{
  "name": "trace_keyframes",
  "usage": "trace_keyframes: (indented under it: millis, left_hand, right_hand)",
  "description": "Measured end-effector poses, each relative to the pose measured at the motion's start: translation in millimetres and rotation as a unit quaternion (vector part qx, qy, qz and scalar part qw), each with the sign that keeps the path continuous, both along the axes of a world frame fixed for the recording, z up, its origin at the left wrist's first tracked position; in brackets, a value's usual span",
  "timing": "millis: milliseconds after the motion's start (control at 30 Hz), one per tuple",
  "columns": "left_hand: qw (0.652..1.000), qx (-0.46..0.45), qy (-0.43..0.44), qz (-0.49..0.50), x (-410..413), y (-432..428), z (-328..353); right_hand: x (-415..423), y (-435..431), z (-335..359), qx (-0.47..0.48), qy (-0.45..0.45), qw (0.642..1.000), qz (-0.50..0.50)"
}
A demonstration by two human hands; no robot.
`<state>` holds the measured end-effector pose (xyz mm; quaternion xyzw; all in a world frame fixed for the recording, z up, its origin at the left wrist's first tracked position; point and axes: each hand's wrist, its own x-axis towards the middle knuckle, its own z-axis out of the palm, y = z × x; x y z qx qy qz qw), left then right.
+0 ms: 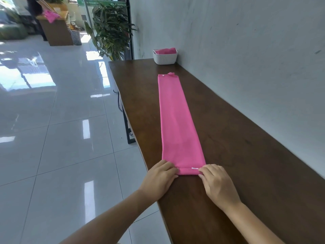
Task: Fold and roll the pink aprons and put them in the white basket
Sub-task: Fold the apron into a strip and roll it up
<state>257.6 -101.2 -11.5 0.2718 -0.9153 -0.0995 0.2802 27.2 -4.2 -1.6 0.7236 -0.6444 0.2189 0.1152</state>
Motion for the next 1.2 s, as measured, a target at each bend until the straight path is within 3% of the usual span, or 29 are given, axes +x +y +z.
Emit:
trace_keyframes:
  millis: [267,467,567,633,733,833,967,1200]
  left_hand:
    - [0.989,0.114,0.038,0.086,-9,-1,9]
    - [0.967,0.217,0.006,0.136,-21,-11,21]
    - [0.956,0.244,0.006,0.163,-27,-18,27]
    - [0.955,0.234,0.018,0.183,-30,-17,28]
    - [0.975,0.119,0.014,0.185,-32,-12,23]
    - [0.99,0.012,0.031,0.138,-35,-5,19]
    - [0.994,-0.046,0.021,0.092,-29,-5,3]
    - [0.995,-0.055,0.006,0.083,-20,-15,-9]
  right_hand:
    - [8,-13,3,0.066,-0.117,0.988,-0.079]
    - [10,-32,12,0.151,-0.23,0.947,-0.165]
    - [8,-40,17,0.134,-0.304,0.922,-0.196]
    - [8,-42,21,0.098,-0.278,0.934,-0.203]
    - [11,-41,18,0.043,-0.153,0.973,-0.167]
    - [13,-41,9,-0.005,-0.068,0.987,-0.142]
    - [12,-32,-2,-0.052,-0.022,0.994,-0.099]
    - [7,-27,-8,-0.013,-0.022,0.997,-0.07]
